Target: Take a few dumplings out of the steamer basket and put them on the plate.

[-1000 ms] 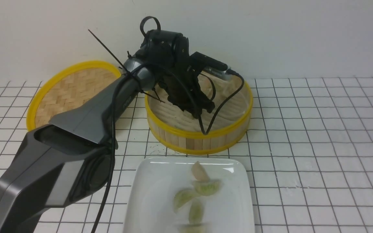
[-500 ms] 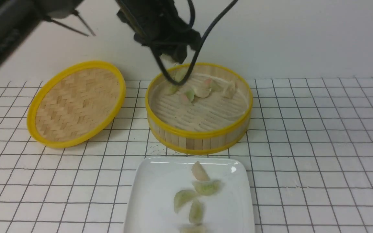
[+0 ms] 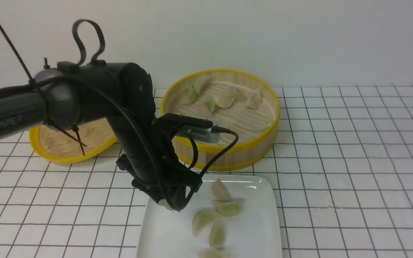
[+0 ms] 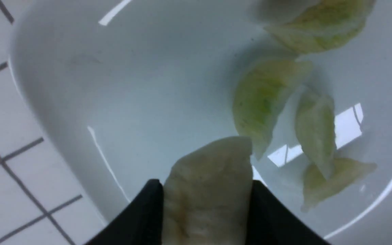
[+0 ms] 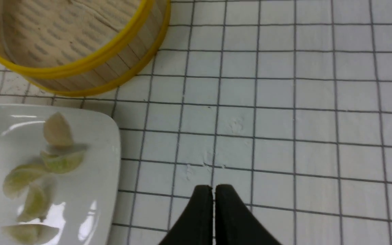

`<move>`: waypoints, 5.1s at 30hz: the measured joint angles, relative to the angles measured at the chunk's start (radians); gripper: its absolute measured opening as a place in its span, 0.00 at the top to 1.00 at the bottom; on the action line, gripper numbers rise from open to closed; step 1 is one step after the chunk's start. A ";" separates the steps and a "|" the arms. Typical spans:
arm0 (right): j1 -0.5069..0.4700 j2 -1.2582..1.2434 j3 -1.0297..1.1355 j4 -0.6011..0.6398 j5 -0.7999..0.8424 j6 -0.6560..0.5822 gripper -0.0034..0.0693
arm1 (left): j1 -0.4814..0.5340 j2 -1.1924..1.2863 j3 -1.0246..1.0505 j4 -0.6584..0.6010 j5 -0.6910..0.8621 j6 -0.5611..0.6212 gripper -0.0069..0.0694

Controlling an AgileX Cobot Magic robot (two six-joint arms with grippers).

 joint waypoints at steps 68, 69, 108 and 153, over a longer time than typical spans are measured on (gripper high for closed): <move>0.344 1.419 -1.482 -0.169 0.212 0.102 0.63 | 0.000 -0.578 -0.130 0.238 0.219 -0.044 0.92; 0.344 1.360 -1.452 -0.120 0.212 0.085 0.63 | 0.000 -0.578 -0.130 0.240 0.219 -0.044 0.92; 0.616 0.781 -0.353 0.028 0.162 -0.035 0.33 | 0.000 -0.589 -0.130 0.115 0.219 -0.044 0.92; 0.616 -1.054 0.528 -0.919 -0.448 0.829 0.97 | -0.009 -1.142 0.453 0.060 -0.393 -0.009 0.92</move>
